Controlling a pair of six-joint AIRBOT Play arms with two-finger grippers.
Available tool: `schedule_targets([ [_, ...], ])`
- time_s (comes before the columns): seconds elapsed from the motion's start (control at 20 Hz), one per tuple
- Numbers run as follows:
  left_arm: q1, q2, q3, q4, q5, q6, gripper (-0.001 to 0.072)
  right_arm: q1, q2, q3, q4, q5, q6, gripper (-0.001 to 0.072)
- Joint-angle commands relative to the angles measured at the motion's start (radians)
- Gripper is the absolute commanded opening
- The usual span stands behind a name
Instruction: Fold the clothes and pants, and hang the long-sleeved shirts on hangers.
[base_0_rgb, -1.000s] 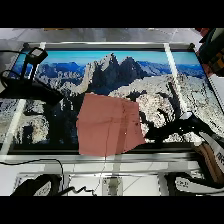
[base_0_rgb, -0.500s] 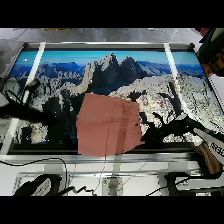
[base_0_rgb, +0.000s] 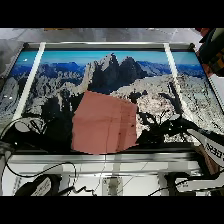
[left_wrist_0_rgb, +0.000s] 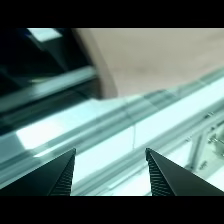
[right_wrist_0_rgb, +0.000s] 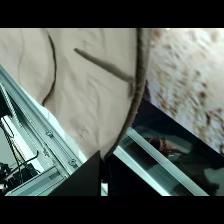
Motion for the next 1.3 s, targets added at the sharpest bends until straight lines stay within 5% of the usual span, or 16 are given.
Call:
schedule_targets([
  [0.0,0.002,0.0,-0.079,-0.066,0.05,0.046,0.0495,0.034,0.0,0.0,0.034,-0.02,-0.009,0.002],
  [0.4,0.002,0.0,-0.108,-0.143,0.282,0.05,0.0494,0.033,0.0,0.002,0.094,-0.034,-0.009,0.002],
  [0.85,0.002,-0.001,-0.142,-0.152,0.37,0.05,0.0485,0.033,0.0,0.002,0.102,-0.047,-0.009,0.0019],
  [0.95,0.0,0.0,-0.145,-0.168,0.372,0.053,0.0383,0.033,0.011,0.002,0.109,-0.047,-0.009,0.0019],
  [1.05,-0.003,0.0,-0.144,-0.222,0.371,0.091,0.0017,0.033,0.043,0.002,0.109,-0.05,-0.01,0.0017],
  [1.25,-0.002,0.001,-0.067,-0.307,0.319,0.161,0.0008,0.033,0.192,0.007,0.108,-0.079,-0.009,0.0017],
])
